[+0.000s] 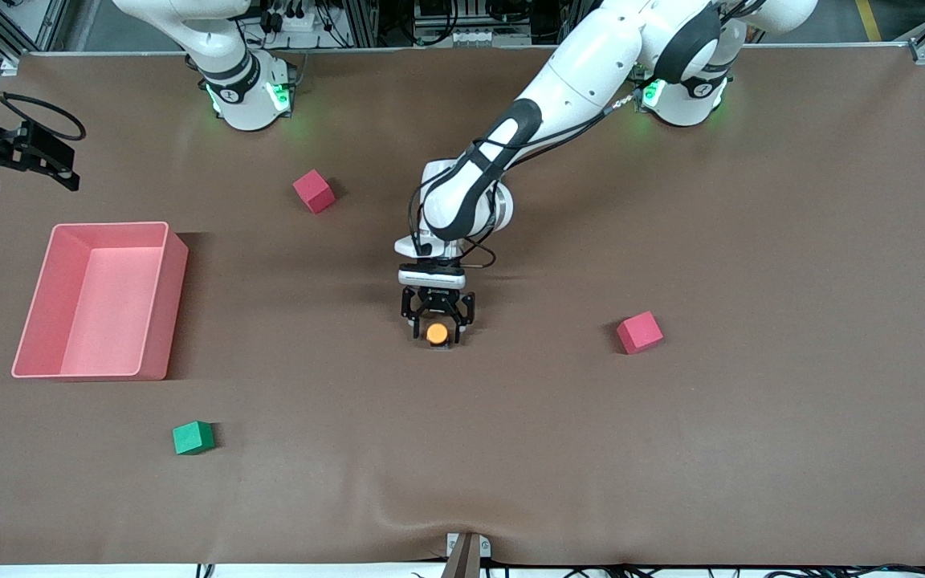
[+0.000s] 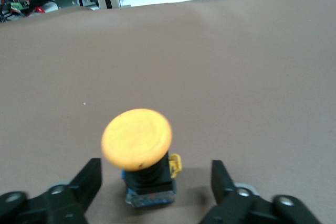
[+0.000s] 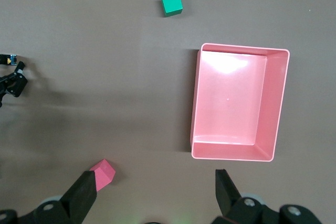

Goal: Place and upright button with both arms

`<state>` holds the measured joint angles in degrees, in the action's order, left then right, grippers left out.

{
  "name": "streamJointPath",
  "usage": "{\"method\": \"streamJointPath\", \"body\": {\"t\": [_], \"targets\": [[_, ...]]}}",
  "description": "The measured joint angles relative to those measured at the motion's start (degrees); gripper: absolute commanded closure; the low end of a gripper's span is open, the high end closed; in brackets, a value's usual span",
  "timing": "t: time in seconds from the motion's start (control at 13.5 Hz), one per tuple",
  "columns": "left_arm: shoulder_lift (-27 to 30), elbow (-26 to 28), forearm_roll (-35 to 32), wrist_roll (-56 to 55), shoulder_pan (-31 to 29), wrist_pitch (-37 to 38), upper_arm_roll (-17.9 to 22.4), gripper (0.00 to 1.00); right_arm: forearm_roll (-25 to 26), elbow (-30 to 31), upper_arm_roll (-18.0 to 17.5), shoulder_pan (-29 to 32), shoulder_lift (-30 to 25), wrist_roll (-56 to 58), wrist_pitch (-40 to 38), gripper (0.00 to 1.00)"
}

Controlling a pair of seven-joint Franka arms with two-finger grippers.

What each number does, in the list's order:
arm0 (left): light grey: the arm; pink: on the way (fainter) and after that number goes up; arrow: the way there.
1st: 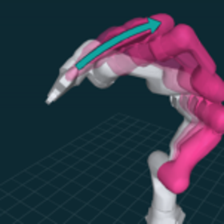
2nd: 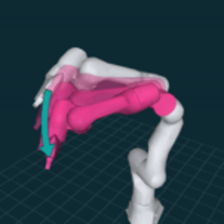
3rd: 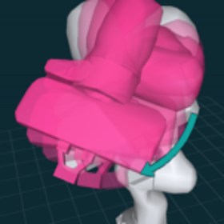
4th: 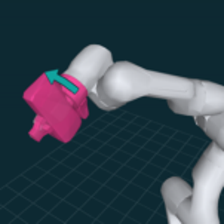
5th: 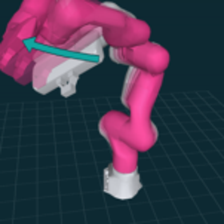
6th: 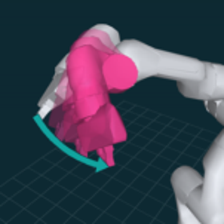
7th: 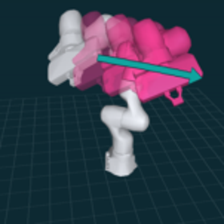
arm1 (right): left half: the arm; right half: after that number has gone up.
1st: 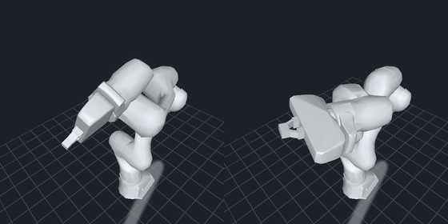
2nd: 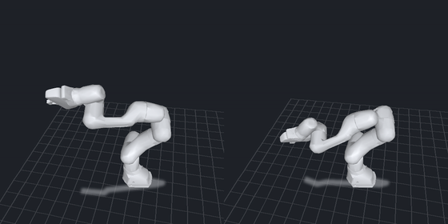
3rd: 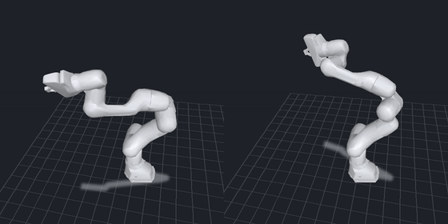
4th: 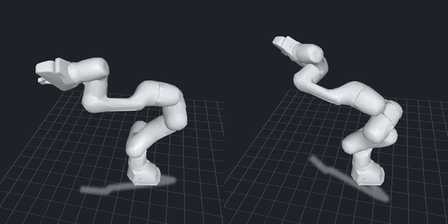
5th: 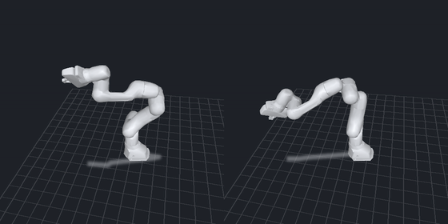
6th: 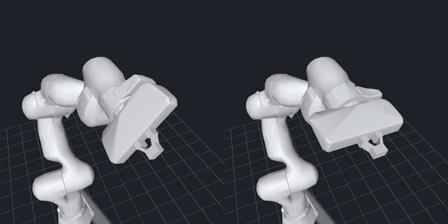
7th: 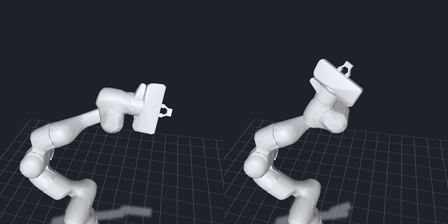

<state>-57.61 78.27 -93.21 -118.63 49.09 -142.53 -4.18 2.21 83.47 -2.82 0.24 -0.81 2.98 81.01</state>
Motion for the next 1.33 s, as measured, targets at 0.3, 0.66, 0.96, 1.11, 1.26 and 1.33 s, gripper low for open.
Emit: {"method": "streamJointPath", "body": {"t": [0.3, 0.66, 0.96, 1.11, 1.26, 1.33], "targets": [[0.6, -0.2, 7.3, -0.4, 0.5, 0.0, -3.2, 0.00, 0.0, 0.0, 0.0, 0.0, 0.0, 0.0, 0.0, 0.00], [4.2, 2.2, 23.9, -0.4, 1.2, 1.8, -8.7, 0.00, 0.0, 0.0, 0.0, 0.0, 0.0, 0.0, 0.0, 0.00], [8.4, 1.8, 41.4, 7.7, 1.3, 15.2, -13.8, 0.00, 0.0, 0.0, 0.0, 0.0, 0.0, 0.0, 0.0, 0.00], [11.0, -0.1, 49.8, 13.8, 1.2, 20.0, -14.0, 0.00, 0.0, 0.0, 0.0, 0.0, 0.0, 0.0, 0.0, 0.00], [14.4, -1.4, 56.2, 19.4, 0.7, 22.5, -13.9, 0.00, 0.0, 0.0, 0.0, 0.0, 0.0, 0.0, 0.0, 0.00], [16.8, -1.8, 59.9, 22.9, 0.1, 24.4, -13.7, 0.00, 0.0, 0.0, 0.0, 0.0, 0.0, 0.0, 0.0, 0.00]]}}
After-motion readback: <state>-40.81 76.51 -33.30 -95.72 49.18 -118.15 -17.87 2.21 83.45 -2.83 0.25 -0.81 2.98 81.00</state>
